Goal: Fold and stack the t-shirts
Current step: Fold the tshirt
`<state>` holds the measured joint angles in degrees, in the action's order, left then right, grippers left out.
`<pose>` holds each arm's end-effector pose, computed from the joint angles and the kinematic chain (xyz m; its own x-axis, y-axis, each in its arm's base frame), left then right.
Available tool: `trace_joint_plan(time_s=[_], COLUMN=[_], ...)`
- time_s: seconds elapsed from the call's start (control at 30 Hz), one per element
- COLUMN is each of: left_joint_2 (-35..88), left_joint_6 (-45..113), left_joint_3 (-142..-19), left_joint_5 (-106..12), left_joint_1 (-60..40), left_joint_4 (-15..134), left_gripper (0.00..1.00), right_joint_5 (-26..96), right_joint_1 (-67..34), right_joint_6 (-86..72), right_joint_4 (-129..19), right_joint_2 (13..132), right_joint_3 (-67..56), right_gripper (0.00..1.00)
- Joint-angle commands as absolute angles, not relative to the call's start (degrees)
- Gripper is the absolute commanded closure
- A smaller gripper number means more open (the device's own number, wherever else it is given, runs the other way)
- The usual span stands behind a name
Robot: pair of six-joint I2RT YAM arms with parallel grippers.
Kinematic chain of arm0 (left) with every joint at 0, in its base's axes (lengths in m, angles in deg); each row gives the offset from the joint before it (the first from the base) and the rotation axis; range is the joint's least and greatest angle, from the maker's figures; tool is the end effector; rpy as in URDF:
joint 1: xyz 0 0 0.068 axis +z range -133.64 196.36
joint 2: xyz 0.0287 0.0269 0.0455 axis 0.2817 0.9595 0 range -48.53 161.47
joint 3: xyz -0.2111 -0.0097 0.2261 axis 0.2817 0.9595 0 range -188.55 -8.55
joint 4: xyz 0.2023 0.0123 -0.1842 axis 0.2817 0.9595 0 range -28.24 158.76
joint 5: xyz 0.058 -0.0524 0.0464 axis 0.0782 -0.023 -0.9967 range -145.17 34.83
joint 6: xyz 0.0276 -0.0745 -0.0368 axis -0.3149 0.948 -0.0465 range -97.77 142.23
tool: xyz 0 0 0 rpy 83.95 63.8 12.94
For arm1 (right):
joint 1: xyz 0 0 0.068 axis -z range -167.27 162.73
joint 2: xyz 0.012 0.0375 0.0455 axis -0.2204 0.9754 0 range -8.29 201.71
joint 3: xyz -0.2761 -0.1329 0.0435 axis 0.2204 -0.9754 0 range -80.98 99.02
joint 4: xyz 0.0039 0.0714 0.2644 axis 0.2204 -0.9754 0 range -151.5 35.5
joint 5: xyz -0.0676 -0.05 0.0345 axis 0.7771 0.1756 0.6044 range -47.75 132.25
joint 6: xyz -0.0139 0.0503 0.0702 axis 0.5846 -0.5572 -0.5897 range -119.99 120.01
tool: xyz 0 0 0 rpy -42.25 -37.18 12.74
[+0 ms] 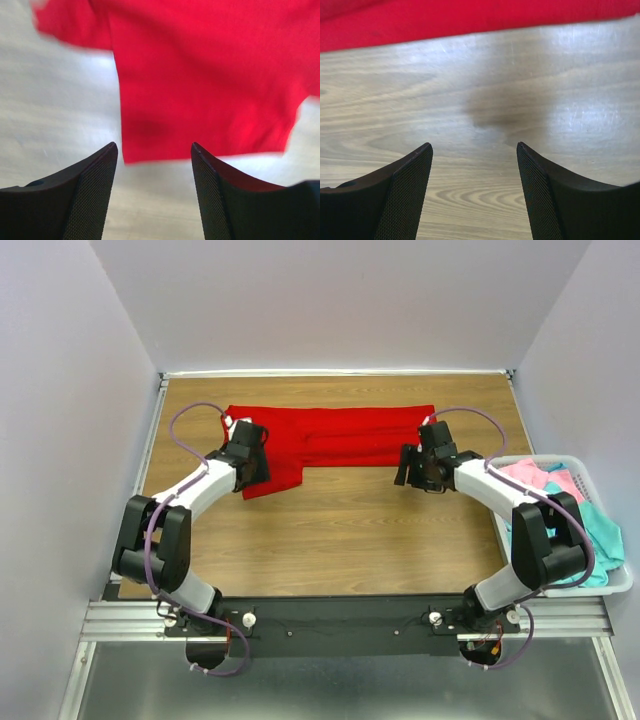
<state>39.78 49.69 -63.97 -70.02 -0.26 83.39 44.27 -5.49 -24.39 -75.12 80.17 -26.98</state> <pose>0.3381 -0.0802 0.2039 -0.7542 -0.2400 -0.6112 -0.2409 0.9670 -0.0824 0.3290 0.1055 0.1943 -0.8305 0.1612 -0.5332 0.0546 0.9762 0.2101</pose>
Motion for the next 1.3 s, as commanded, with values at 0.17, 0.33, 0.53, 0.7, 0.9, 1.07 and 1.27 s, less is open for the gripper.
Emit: trace_joint_plan(time_s=[0.17,0.33,0.53,0.7,0.9,1.07,1.27], left_joint_2=[44.45,47.44,47.27,46.56,52.27,60.61,68.88], left_joint_6=[49.48,49.82,49.83,48.86,47.11,46.58,46.23], left_joint_3=[-61.29,-61.38,-61.72,-70.65,-86.05,-98.80,-109.96], left_joint_5=[-68.71,-68.27,-68.62,-70.54,-72.83,-72.92,-72.84], left_joint_1=[-0.51,-0.69,-0.86,-0.69,0.54,1.95,2.39], left_joint_4=[83.47,83.38,83.64,87.41,89.71,89.89,89.10], left_gripper=[0.40,0.63,0.94,1.00,1.00,1.00,1.00], right_joint_5=[43.48,43.39,43.39,44.18,44.44,44.62,43.92], right_joint_1=[-5.90,-5.90,-5.99,-5.99,-5.99,-5.99,-5.99], right_joint_6=[-24.69,-24.86,-24.51,-23.02,-22.31,-20.73,-20.20], right_joint_4=[-73.48,-73.13,-72.69,-72.78,-72.78,-72.78,-72.69], right_joint_2=[77.66,77.84,78.45,78.28,78.81,78.89,80.30], right_joint_3=[-30.53,-31.49,-31.41,-30.36,-29.83,-29.39,-27.37], right_gripper=[0.25,0.25,0.25,0.25,0.25,0.25,0.26])
